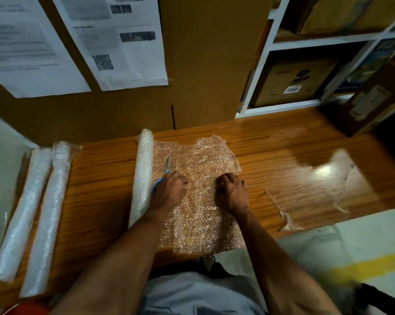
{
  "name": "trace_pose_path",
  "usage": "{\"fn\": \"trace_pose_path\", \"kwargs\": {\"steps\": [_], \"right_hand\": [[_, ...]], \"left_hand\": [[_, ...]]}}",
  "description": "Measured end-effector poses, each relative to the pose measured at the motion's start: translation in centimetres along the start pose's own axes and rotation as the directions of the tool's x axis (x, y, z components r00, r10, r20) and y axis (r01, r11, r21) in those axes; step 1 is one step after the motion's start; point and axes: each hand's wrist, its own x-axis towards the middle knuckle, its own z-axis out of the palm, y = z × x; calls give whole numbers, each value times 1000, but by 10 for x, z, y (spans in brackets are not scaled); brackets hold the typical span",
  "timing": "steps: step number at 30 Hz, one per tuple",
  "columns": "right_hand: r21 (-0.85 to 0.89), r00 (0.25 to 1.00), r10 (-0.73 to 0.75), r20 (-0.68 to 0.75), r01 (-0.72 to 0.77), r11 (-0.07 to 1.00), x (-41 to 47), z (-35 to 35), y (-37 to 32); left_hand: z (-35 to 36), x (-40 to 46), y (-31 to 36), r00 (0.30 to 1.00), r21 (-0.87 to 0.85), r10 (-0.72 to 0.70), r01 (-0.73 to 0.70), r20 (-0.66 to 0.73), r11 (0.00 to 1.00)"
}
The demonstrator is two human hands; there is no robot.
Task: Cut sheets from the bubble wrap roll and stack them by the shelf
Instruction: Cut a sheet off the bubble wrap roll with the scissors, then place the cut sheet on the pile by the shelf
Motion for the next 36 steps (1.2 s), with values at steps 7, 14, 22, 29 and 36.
{"fn": "trace_pose_path", "kwargs": {"steps": [7, 14, 22, 29, 36], "right_hand": [[104, 990, -83, -114, 95, 990, -16, 2, 18], [72, 993, -88, -76, 93, 993, -15, 8, 29], [11, 998, -45, 44, 45, 999, -14, 2, 27], [55, 1000, -2, 12, 1, 998, -21, -8, 18], [241, 986, -35, -162, 74, 968, -7, -28, 18]], "left_hand": [[4, -1, 1, 998, -16, 16, -16, -54, 1000], [7, -6, 1, 999, -35, 0, -2, -48, 999], [5, -7, -2, 1000, -98, 0, -2, -24, 995], [2, -2, 0, 1000, -123, -29, 29, 1, 992], [-12, 11, -2, 990, -479, -130, 142, 58, 866]]}}
